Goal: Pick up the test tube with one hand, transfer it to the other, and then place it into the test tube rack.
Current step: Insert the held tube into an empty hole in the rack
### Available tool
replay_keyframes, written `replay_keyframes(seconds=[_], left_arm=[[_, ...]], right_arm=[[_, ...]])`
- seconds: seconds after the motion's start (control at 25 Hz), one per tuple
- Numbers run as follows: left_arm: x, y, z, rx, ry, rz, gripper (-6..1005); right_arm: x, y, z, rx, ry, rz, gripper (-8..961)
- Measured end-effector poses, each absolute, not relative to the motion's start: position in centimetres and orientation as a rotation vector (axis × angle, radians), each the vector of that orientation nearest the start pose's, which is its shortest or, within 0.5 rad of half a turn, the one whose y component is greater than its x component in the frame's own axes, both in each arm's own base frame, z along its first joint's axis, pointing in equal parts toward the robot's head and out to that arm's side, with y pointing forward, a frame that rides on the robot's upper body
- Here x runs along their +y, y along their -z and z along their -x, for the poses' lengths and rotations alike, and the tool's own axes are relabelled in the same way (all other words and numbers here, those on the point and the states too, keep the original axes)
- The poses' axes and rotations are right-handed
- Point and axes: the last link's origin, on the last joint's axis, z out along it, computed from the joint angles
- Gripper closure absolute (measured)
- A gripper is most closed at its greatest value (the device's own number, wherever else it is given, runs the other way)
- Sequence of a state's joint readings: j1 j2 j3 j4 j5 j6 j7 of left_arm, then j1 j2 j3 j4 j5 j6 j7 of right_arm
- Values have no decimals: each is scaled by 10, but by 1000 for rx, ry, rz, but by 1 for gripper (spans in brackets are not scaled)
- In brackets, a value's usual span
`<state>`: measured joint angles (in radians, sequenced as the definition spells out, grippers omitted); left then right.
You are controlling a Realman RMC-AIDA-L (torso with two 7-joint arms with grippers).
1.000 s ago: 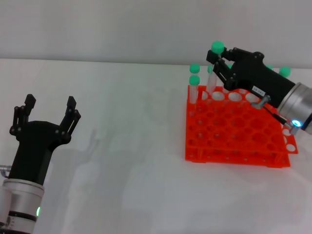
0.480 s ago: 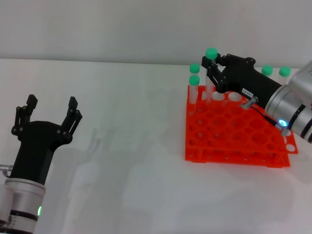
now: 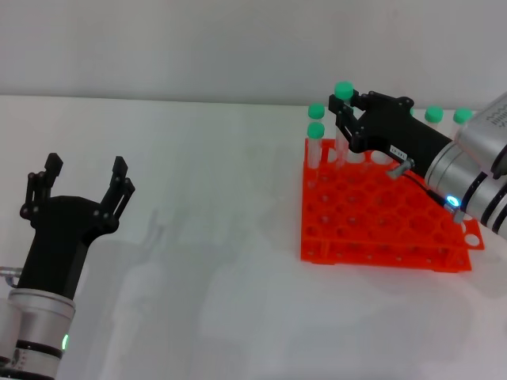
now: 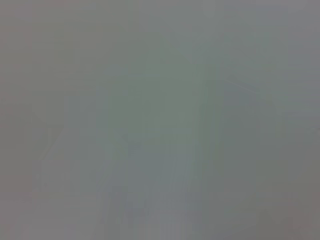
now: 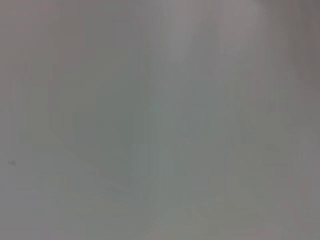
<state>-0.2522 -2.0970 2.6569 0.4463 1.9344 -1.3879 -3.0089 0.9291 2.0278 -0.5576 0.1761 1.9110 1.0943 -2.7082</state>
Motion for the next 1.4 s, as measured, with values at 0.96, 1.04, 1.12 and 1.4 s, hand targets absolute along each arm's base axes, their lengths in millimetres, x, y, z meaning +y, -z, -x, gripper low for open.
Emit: replay_keyframes(seconds=[0.96,1.04,1.12,1.4], left_arm=[[272,43,295,-471,802,1494,104],[273,42,295,-466,800,1494,104],[275,42,294,-461,800,1496,104],[280,40,293,-450,802,1496,104]], right_arm=[[419,65,-197,420,-801,2134,724],[418,65,-199,424,-804,2131,723],[416,65,-201,431,-806,2127,723],[411,63,-210,453,-809,2107,722]])
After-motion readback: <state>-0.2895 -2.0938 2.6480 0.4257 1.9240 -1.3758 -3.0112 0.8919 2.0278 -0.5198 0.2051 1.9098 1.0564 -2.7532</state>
